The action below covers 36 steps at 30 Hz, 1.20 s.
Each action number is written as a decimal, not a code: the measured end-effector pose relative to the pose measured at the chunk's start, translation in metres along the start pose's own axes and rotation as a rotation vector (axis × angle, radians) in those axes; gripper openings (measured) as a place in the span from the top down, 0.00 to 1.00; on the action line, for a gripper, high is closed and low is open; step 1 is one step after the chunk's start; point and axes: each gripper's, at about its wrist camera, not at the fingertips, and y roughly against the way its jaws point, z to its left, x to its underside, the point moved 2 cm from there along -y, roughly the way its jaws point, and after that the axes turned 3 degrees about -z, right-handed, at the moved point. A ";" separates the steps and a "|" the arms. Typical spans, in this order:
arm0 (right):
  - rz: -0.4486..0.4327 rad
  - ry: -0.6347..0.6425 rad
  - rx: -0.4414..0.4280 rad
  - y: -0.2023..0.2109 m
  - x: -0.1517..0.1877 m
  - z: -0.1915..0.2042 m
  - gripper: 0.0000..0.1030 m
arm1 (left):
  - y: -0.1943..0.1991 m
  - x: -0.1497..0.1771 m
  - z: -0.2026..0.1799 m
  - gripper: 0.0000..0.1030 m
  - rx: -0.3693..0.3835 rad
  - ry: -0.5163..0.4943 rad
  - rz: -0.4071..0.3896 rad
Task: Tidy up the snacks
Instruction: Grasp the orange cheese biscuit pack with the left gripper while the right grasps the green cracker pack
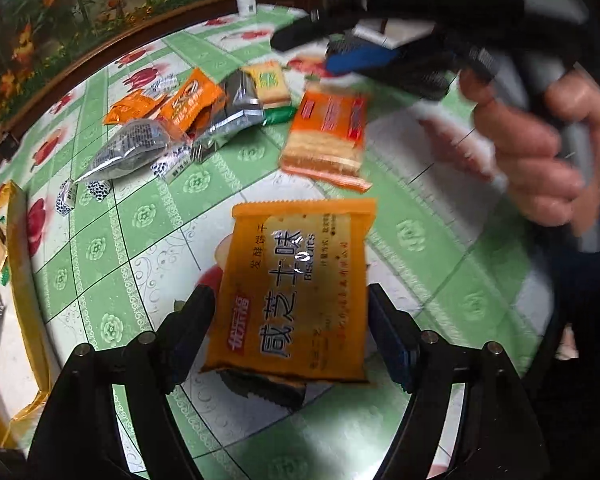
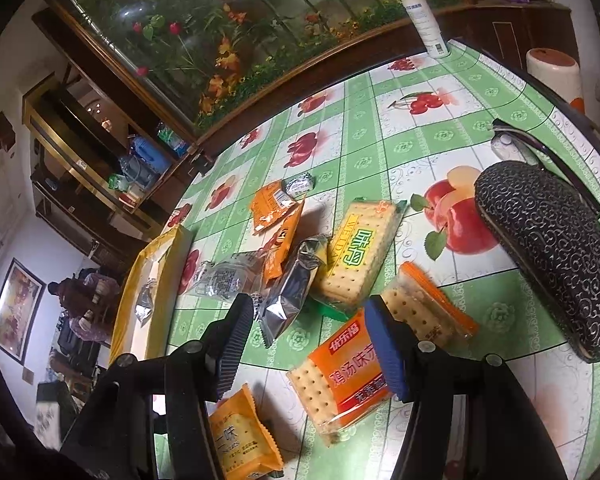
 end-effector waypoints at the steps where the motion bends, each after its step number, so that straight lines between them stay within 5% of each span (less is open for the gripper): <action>1: 0.001 0.000 0.000 0.000 0.000 0.000 0.41 | -0.004 0.002 0.000 0.26 -0.012 0.009 0.008; 6: 0.007 0.026 -0.023 0.002 0.002 0.006 0.41 | 0.010 0.009 0.022 0.32 0.007 0.138 -0.090; 11: 0.042 0.099 -0.060 -0.003 0.013 0.025 0.41 | 0.034 0.018 0.049 0.32 0.113 0.261 -0.171; 22: 0.267 0.320 -0.207 -0.028 0.057 0.074 0.41 | 0.087 0.061 0.097 0.32 -0.082 0.380 -0.280; 25: 0.341 0.394 -0.258 -0.036 0.077 0.091 0.42 | 0.094 0.070 0.106 0.32 -0.092 0.405 -0.298; 36: 0.448 0.587 -0.236 -0.027 0.119 0.106 0.39 | 0.108 0.092 0.108 0.32 -0.102 0.420 -0.326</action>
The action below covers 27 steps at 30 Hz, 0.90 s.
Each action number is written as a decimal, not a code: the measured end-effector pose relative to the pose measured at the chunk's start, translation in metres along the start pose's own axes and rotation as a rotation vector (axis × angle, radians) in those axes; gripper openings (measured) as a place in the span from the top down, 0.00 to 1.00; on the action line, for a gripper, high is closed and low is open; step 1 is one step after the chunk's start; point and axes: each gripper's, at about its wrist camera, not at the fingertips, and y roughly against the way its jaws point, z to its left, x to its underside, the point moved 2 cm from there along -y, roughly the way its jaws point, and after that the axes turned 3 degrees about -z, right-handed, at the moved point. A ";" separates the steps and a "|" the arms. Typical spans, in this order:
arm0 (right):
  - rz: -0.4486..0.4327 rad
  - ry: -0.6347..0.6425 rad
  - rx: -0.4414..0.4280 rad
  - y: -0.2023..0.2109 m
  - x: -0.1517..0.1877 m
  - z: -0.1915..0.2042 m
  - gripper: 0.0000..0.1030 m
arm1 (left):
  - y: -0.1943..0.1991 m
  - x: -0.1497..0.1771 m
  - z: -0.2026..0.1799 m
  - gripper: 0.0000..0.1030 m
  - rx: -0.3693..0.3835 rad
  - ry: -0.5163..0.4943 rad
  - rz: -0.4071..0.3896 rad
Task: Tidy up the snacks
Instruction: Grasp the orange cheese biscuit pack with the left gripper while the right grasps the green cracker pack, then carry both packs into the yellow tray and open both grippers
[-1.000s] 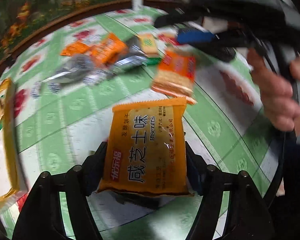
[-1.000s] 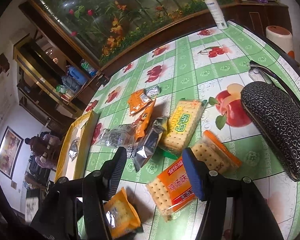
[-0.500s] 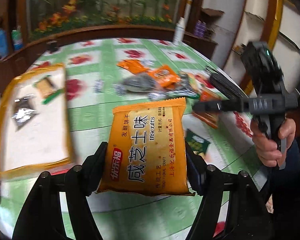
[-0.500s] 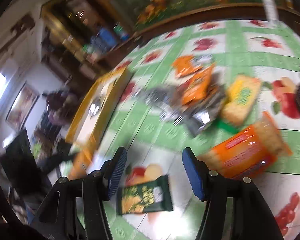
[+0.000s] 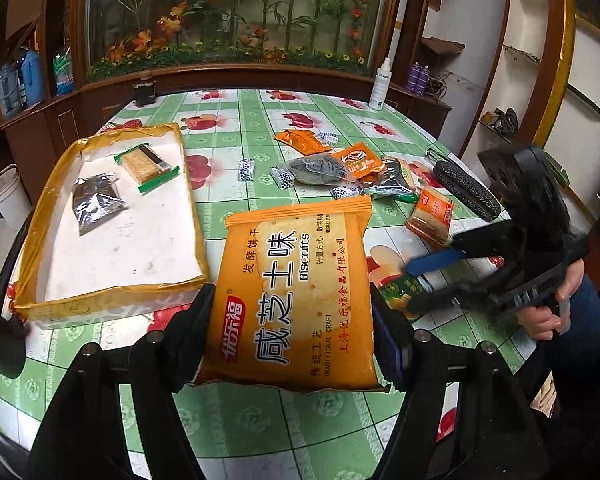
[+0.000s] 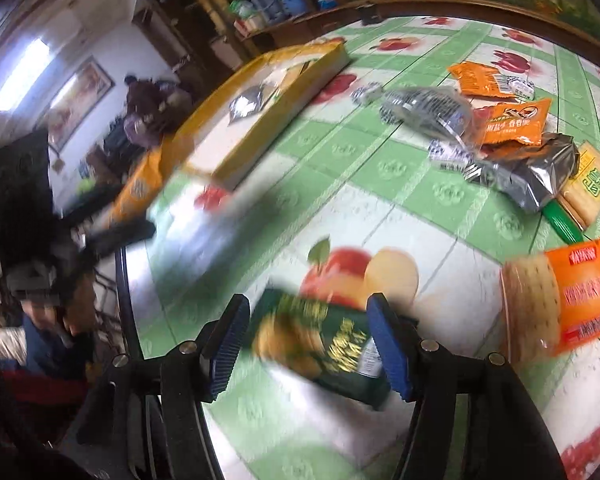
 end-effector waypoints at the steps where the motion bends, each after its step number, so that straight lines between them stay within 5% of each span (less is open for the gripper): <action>1: 0.020 0.041 0.008 0.002 0.007 0.007 0.39 | 0.002 0.001 0.002 0.32 0.003 0.004 -0.005; 7: 0.077 0.219 0.079 0.011 0.031 0.039 0.39 | 0.004 0.004 0.009 0.32 0.005 0.025 -0.013; 18: 0.076 0.153 0.240 -0.011 0.014 0.030 0.41 | 0.013 0.007 0.015 0.32 -0.066 0.012 -0.045; 21: 0.061 0.160 0.267 -0.013 0.013 0.033 0.55 | 0.013 0.008 0.018 0.32 -0.101 0.015 -0.062; 27: 0.006 0.113 0.272 -0.018 -0.001 0.038 0.56 | 0.018 0.006 0.024 0.32 -0.185 0.003 -0.116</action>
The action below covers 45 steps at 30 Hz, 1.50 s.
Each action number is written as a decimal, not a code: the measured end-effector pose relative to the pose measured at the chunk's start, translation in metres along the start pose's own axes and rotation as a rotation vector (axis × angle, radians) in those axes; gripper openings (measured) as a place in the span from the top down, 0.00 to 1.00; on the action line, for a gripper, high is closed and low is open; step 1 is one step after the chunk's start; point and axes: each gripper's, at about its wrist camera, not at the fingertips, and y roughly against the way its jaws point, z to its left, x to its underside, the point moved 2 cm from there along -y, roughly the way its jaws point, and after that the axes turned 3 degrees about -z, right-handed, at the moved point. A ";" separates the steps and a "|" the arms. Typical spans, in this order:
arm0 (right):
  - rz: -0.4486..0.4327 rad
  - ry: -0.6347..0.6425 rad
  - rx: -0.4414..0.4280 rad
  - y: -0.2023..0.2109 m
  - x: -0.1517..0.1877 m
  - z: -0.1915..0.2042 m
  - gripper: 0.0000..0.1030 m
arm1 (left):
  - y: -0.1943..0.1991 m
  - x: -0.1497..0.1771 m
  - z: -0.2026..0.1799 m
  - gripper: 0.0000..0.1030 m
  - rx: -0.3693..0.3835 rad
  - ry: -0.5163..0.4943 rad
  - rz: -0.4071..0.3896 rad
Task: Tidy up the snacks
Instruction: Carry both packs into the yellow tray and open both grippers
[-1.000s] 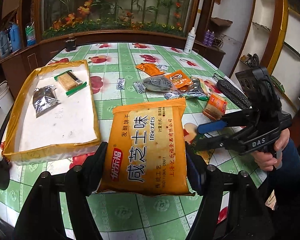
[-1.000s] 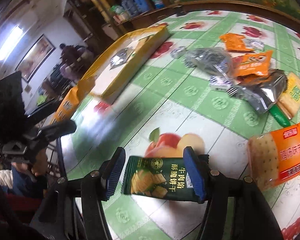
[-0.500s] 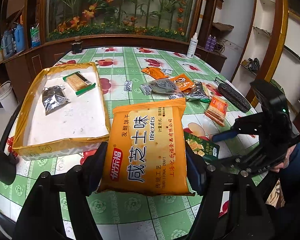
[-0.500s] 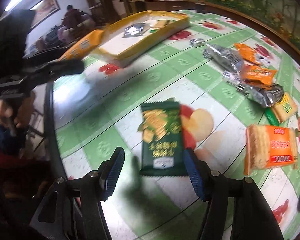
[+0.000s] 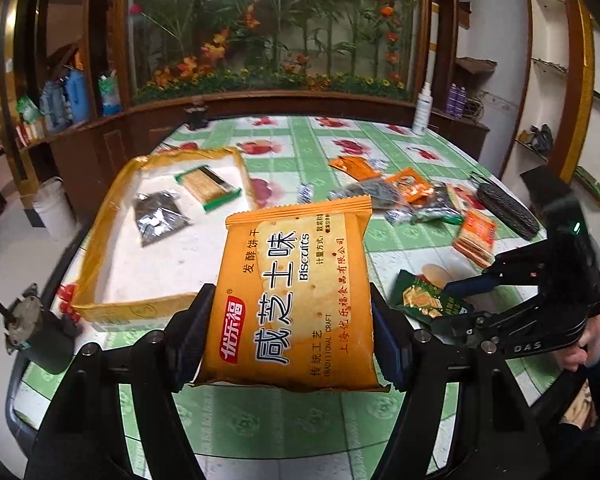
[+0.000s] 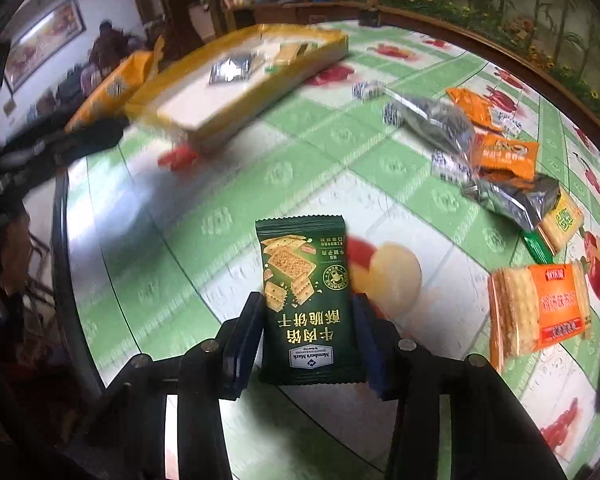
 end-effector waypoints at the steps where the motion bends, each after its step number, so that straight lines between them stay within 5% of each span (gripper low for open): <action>1: -0.021 -0.022 -0.017 0.002 -0.005 0.001 0.56 | 0.001 -0.001 0.001 0.32 -0.015 -0.003 -0.009; 9: -0.164 -0.136 -0.094 0.010 -0.052 0.011 0.56 | -0.001 -0.002 0.010 0.32 -0.124 -0.025 -0.032; 15: -0.182 -0.178 -0.113 0.000 -0.073 0.020 0.56 | -0.001 0.000 0.017 0.32 -0.175 -0.031 -0.035; 45: -0.195 -0.232 -0.188 -0.025 -0.126 0.056 0.56 | -0.002 -0.010 0.077 0.31 -0.210 0.071 -0.053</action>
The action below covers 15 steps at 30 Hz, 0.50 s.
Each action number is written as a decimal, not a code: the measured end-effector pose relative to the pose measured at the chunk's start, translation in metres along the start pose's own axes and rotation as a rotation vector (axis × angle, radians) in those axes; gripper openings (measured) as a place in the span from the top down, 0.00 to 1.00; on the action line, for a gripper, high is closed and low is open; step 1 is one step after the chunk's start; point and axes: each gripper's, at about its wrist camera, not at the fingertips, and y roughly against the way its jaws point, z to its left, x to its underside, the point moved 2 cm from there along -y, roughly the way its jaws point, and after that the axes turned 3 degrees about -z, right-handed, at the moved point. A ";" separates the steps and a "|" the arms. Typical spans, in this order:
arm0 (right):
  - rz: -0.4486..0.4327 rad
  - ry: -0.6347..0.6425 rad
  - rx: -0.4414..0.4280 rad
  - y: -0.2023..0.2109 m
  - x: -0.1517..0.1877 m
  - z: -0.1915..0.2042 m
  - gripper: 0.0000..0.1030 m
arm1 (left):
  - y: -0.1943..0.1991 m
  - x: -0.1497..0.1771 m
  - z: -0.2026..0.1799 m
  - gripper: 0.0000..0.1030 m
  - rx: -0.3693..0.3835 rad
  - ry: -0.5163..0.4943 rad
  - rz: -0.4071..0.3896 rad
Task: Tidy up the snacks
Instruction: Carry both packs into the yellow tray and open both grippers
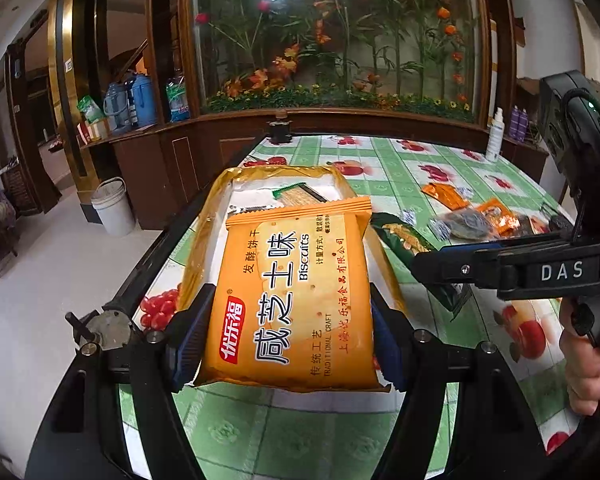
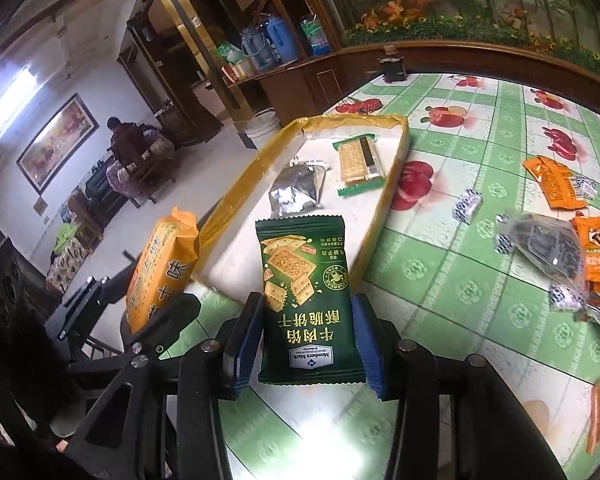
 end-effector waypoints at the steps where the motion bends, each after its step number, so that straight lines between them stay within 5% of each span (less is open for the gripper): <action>1: -0.007 -0.010 -0.001 -0.001 -0.003 0.001 0.56 | -0.005 -0.002 0.005 0.32 0.002 0.015 0.007; 15: -0.005 -0.135 0.060 -0.064 -0.032 -0.005 0.56 | -0.080 -0.009 0.038 0.31 -0.027 0.181 0.114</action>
